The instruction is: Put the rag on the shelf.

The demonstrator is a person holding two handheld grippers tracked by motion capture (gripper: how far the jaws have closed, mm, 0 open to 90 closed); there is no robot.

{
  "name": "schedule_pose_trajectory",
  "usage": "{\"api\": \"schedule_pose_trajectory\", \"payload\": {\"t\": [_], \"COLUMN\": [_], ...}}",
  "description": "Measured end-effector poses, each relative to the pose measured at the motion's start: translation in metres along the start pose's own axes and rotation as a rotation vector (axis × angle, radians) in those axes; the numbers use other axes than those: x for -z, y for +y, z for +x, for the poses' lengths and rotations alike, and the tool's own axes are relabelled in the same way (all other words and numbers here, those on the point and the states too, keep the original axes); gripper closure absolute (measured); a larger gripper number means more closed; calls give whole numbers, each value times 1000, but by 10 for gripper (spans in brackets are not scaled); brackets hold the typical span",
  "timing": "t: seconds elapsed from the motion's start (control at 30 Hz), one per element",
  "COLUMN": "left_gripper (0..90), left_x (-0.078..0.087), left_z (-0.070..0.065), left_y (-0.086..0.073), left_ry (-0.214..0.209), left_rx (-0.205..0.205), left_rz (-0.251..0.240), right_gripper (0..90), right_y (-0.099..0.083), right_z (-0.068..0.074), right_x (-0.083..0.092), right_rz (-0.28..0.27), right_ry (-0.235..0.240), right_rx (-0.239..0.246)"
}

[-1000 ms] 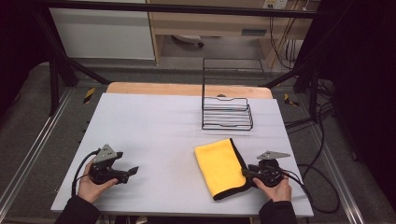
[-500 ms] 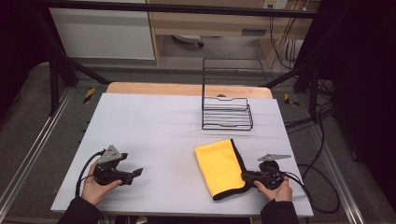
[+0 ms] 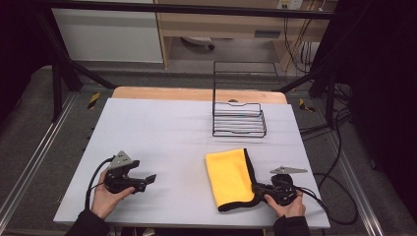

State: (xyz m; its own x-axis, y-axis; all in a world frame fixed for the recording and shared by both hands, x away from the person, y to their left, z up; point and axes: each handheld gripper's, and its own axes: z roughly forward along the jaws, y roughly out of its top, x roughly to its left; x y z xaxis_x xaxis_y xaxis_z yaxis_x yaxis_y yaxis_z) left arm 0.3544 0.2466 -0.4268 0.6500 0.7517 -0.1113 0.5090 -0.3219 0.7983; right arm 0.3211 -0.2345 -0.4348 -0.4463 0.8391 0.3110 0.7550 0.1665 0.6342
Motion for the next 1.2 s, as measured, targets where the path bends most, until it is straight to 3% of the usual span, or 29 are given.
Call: {"api": "schedule_pose_trajectory", "payload": {"t": [0.03,0.13,0.37,0.47,0.7,0.93,1.1,1.2], "left_gripper": [124,125,162,193,254,345,420,456], "left_x": [-2,-11,-46,-63,-93,-103,-102,-99], "left_z": [-3,-15,-51,-75,-136,-176,-194,-201], "left_y": [3,12,35,42,44,37,33,33], "left_ry": [-2,-3,-48,-91,-173,-227,-204,-210], "left_rx": [3,5,31,48,11,-37,-66,-74], "left_rz": [-4,-12,-13,1,64,134,148,144], "right_gripper": [774,771,789,788,784,766,765,765], "right_y": [0,0,0,0,0,0,2,3], "right_z": [0,-6,-7,-6,-6,-7,-6,-5], "right_x": [0,-3,-2,-3,-3,-3,-5,-5], "right_rz": [0,20,27,23,8,-18,-21,-17], "right_ry": [0,-14,-7,-12,-17,-36,-49,-58], "right_rx": [0,81,84,83,101,138,134,135]}}
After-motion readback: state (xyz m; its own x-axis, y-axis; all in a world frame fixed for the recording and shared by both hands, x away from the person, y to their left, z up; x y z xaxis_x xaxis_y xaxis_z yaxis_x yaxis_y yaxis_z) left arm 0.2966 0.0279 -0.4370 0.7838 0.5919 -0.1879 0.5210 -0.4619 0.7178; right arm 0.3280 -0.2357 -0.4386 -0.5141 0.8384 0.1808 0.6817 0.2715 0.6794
